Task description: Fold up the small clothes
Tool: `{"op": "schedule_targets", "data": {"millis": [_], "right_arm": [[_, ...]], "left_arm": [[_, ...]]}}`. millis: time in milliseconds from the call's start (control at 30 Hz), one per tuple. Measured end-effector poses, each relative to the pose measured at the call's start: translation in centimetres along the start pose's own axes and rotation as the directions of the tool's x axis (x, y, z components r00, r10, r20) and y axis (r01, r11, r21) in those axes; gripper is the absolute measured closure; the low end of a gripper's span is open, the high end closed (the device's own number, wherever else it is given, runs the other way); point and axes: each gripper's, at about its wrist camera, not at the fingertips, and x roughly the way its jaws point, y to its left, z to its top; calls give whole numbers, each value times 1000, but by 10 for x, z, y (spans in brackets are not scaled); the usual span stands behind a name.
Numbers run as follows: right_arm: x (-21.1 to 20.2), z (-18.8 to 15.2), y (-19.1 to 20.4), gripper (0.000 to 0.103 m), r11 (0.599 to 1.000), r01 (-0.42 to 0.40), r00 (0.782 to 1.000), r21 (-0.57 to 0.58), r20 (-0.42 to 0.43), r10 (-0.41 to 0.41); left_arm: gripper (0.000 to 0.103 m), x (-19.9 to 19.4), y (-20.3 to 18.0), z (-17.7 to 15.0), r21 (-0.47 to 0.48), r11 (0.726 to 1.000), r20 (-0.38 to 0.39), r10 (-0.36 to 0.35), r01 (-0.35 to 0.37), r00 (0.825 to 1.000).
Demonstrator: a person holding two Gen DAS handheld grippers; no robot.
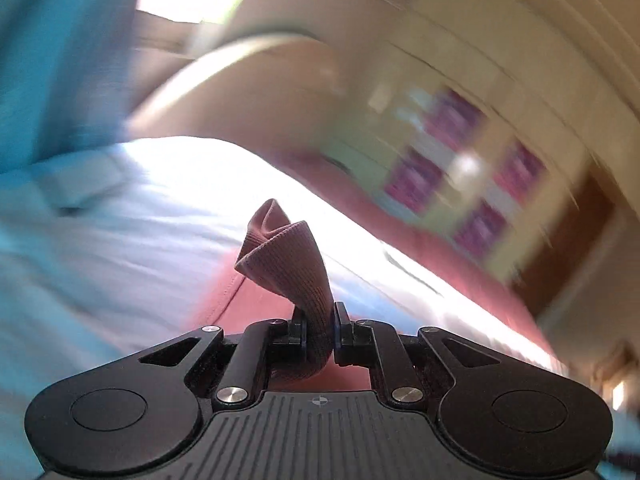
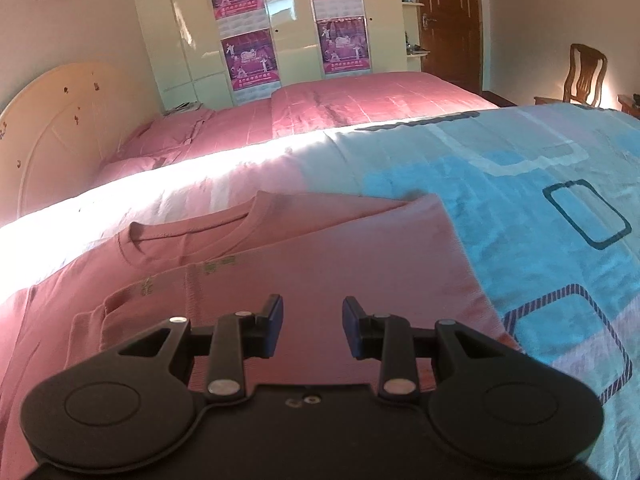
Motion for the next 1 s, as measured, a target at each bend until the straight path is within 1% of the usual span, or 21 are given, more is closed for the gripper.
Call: {"op": "schedule_targets", "data": {"millis": [100, 133, 233, 333, 400, 433, 500, 533, 567, 600, 633, 667, 700, 733, 767, 800, 833, 867, 900, 967, 1000], "right_arm": [[-2, 0, -8, 71, 1000, -19, 1000, 11, -3, 19], [-3, 0, -9, 71, 1000, -24, 1000, 11, -3, 24], [-8, 1, -17, 71, 999, -44, 999, 20, 0, 44], [-13, 1, -24, 71, 998, -64, 998, 30, -3, 64], [-15, 0, -30, 71, 996, -81, 997, 40, -5, 81], [-15, 0, -33, 71, 995, -87, 996, 47, -9, 88], [-16, 0, -40, 67, 992, -104, 994, 69, -19, 106], [-15, -1, -43, 62, 989, -119, 992, 83, -25, 121], [-15, -1, -46, 47, 987, -127, 991, 97, -29, 131], [-15, -1, -48, 40, 985, -135, 990, 110, -33, 139], [-15, -2, -50, 37, 980, -154, 987, 122, -30, 159], [-16, -3, -50, 42, 975, -176, 983, 132, -24, 181], [-16, -4, -50, 46, 970, -198, 979, 138, -24, 203], [-16, -4, -49, 52, 965, -219, 974, 143, -30, 225], [-13, -5, -47, 54, 958, -244, 967, 149, -42, 253], [-11, -5, -45, 54, 952, -264, 960, 157, -51, 275], [-8, -6, -42, 56, 945, -283, 953, 163, -62, 296], [-5, -8, -37, 57, 933, -315, 940, 172, -79, 332], [-2, -9, -32, 57, 921, -347, 926, 179, -94, 367], [4, -13, -18, 57, 899, -399, 897, 182, -124, 424], [8, -15, -10, 57, 889, -421, 883, 180, -144, 447]], "left_arm": [[92, 19, -73, -21, 126, 990, -71, -56, 65, 996], [92, 26, -98, -29, 173, 981, -93, -69, 84, 993], [92, 43, -163, -48, 258, 956, -146, -105, 140, 984], [92, 56, -227, -74, 363, 909, -215, -132, 204, 968], [92, 68, -263, -93, 418, 877, -270, -130, 237, 954], [92, 67, -280, -106, 440, 864, -287, -124, 246, 950], [92, 74, -305, -127, 479, 841, -321, -99, 252, 942], [92, 81, -314, -131, 496, 829, -349, -81, 257, 934], [91, 88, -324, -140, 515, 817, -372, -58, 258, 927], [82, 91, -331, -146, 532, 804, -389, -48, 267, 920], [63, 91, -336, -152, 537, 795, -402, -54, 282, 914], [54, 85, -337, -157, 531, 793, -409, -68, 298, 910], [46, 80, -338, -158, 526, 792, -407, -85, 309, 910], [36, 73, -338, -157, 528, 792, -392, -94, 308, 915], [30, 65, -336, -154, 532, 793, -372, -99, 299, 923], [22, 52, -330, -149, 536, 794, -337, -109, 286, 935], [22, 39, -315, -143, 534, 799, -310, -118, 276, 943], [22, 28, -298, -136, 530, 807, -285, -117, 259, 951], [22, 15, -279, -130, 530, 817, -256, -100, 226, 961], [22, -7, -246, -120, 539, 830, -201, -36, 141, 979], [22, -15, -228, -118, 550, 832, -174, 20, 80, 985]]}}
